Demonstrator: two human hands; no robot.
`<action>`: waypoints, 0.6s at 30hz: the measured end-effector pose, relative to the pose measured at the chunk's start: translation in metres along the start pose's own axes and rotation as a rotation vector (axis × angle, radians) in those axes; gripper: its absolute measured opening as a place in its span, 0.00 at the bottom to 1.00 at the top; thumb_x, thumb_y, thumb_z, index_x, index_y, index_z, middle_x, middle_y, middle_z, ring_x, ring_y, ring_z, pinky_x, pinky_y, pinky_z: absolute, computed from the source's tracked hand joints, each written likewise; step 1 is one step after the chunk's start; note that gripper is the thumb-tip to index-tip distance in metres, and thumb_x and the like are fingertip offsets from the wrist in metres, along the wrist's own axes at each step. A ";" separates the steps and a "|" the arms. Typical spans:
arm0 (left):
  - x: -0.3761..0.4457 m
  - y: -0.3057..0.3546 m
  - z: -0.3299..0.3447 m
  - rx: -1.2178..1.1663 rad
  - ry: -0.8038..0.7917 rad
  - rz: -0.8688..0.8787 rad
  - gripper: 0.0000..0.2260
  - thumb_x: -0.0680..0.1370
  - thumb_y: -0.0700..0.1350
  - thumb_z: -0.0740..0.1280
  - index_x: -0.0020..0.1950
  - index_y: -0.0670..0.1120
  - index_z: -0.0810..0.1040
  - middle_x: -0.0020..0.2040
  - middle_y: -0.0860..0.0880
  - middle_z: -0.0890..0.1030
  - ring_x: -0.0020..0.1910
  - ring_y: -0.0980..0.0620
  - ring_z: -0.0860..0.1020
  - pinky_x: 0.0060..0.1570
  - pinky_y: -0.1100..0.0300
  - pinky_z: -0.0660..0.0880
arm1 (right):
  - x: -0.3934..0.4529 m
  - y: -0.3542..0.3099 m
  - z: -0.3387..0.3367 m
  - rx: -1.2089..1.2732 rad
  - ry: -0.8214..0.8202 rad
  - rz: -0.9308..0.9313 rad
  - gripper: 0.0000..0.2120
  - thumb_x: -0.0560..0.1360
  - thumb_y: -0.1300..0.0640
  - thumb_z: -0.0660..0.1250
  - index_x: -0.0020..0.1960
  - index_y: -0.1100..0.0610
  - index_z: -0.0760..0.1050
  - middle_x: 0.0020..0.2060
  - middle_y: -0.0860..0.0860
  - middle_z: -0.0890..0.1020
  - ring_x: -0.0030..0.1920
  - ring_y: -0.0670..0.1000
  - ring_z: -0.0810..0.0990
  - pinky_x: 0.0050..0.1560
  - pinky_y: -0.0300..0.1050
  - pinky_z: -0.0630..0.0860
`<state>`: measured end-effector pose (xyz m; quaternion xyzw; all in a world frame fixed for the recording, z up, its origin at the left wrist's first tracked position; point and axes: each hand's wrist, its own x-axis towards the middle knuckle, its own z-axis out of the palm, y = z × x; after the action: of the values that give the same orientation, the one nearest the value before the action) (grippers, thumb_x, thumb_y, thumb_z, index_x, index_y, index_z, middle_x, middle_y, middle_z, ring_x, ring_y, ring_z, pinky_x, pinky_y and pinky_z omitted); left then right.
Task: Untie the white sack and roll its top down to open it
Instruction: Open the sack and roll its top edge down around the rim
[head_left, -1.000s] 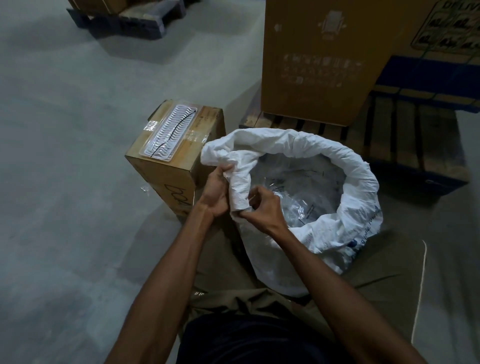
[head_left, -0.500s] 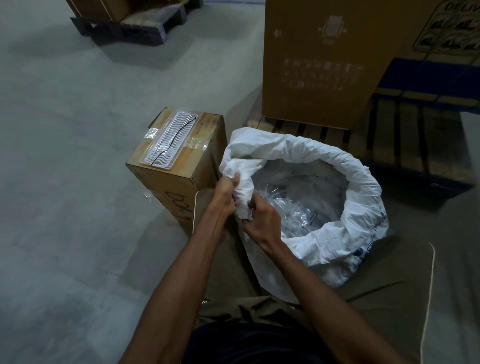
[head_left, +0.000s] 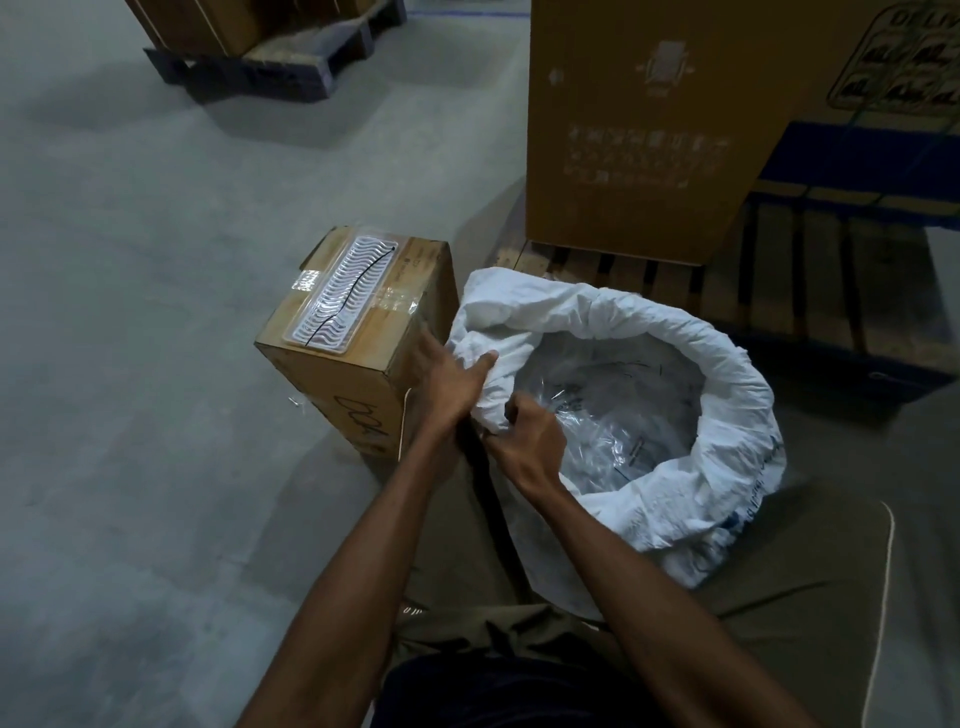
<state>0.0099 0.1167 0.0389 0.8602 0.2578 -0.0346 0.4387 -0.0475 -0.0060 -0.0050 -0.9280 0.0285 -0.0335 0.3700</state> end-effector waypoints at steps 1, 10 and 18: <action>0.001 0.000 0.002 0.056 0.014 0.084 0.51 0.71 0.64 0.75 0.82 0.45 0.51 0.79 0.40 0.60 0.77 0.39 0.63 0.72 0.44 0.65 | 0.000 0.001 0.003 -0.050 0.022 -0.035 0.21 0.66 0.40 0.76 0.37 0.51 0.68 0.29 0.46 0.78 0.30 0.51 0.77 0.32 0.43 0.65; 0.013 0.014 0.013 0.088 -0.296 0.034 0.17 0.83 0.44 0.64 0.67 0.33 0.76 0.66 0.33 0.78 0.64 0.35 0.78 0.58 0.52 0.76 | -0.010 0.010 0.001 -0.093 0.017 -0.151 0.18 0.66 0.47 0.75 0.40 0.50 0.66 0.32 0.47 0.78 0.33 0.54 0.78 0.33 0.44 0.64; 0.027 0.005 -0.004 -0.550 -0.315 -0.203 0.24 0.71 0.52 0.80 0.60 0.39 0.83 0.53 0.40 0.86 0.52 0.42 0.85 0.58 0.46 0.81 | 0.011 0.017 -0.040 0.078 -0.360 -0.188 0.21 0.66 0.41 0.75 0.52 0.50 0.74 0.47 0.46 0.78 0.46 0.48 0.78 0.49 0.56 0.80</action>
<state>0.0348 0.1282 0.0378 0.6634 0.2709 -0.1397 0.6834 -0.0400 -0.0467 0.0125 -0.9025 -0.1260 0.0975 0.4001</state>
